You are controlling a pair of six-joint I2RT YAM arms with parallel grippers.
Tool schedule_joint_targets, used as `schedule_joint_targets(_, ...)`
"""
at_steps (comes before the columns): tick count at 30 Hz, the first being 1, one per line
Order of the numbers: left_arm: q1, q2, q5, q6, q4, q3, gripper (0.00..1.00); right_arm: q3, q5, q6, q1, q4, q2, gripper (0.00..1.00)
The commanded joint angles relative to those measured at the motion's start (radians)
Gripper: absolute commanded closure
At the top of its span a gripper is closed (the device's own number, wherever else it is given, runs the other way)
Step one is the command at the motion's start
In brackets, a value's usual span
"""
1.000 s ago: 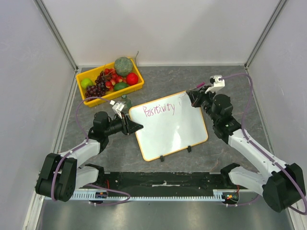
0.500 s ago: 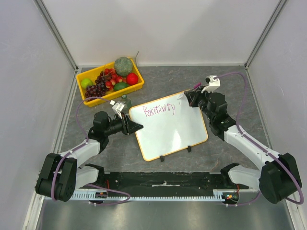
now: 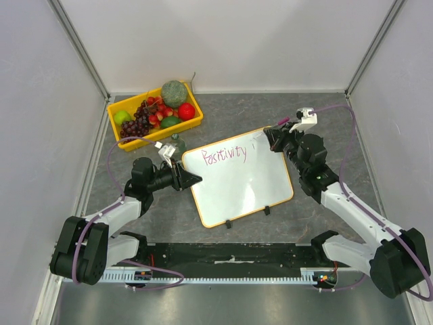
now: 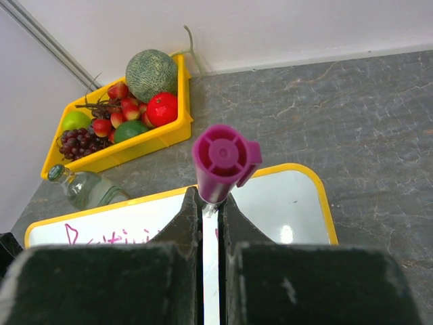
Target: Write a sentence on the whiteboard
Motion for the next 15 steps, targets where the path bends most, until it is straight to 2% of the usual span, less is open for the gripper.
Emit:
schedule_joint_targets(1,-0.014,0.012,-0.01,0.077,-0.031,0.003,0.98,-0.025,0.026,-0.016,-0.004,0.004,0.002,1.0)
schedule_joint_targets(15,-0.014,0.01,-0.01,0.077,-0.031,0.003,0.98,-0.077,0.027,-0.027,-0.009,0.006,0.021,1.0)
